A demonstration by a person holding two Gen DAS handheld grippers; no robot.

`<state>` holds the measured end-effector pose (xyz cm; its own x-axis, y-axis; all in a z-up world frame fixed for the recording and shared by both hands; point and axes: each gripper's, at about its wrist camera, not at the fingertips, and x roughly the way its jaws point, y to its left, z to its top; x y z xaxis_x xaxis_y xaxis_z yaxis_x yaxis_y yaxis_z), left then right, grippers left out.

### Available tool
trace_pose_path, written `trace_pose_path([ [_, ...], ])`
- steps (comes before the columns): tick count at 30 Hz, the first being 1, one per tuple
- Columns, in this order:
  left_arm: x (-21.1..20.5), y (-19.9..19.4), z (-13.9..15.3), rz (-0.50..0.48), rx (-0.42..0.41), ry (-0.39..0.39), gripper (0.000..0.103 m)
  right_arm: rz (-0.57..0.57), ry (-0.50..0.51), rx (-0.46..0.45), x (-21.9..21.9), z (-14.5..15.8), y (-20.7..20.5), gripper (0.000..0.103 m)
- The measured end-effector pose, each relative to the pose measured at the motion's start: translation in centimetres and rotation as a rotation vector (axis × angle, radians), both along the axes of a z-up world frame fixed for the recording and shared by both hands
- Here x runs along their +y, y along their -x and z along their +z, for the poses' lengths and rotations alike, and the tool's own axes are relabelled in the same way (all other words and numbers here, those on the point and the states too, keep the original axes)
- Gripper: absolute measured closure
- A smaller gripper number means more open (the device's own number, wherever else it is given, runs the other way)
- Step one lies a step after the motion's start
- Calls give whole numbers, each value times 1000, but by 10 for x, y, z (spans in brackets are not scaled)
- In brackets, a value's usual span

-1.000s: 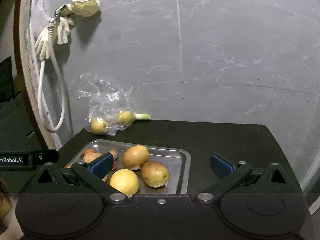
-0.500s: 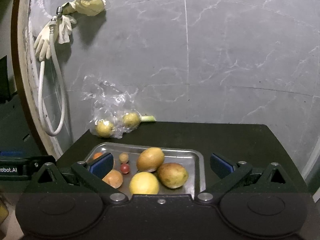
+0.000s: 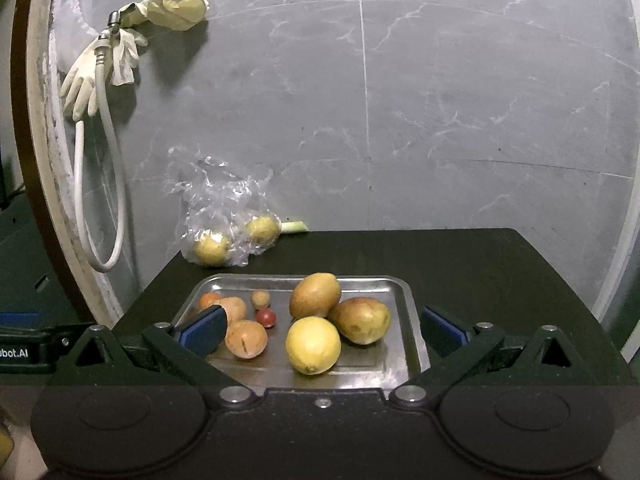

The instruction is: Organize fruits

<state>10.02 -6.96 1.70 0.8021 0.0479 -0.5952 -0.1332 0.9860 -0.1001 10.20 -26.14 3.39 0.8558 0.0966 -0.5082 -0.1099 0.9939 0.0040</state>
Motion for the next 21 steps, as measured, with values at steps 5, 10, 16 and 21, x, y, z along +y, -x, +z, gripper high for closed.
trace_pose_path([
  [5,12,10,-2,-24,-2,-12,1,-14,16,2,7,0,14,1],
  [10,20,21,-4,-37,9,-12,1,-26,36,1,11,-1,25,1],
  [16,28,31,-7,-52,15,3,1,-64,42,4,14,-3,39,1],
  [21,32,37,-8,-73,14,10,1,-88,42,8,19,-9,53,1],
])
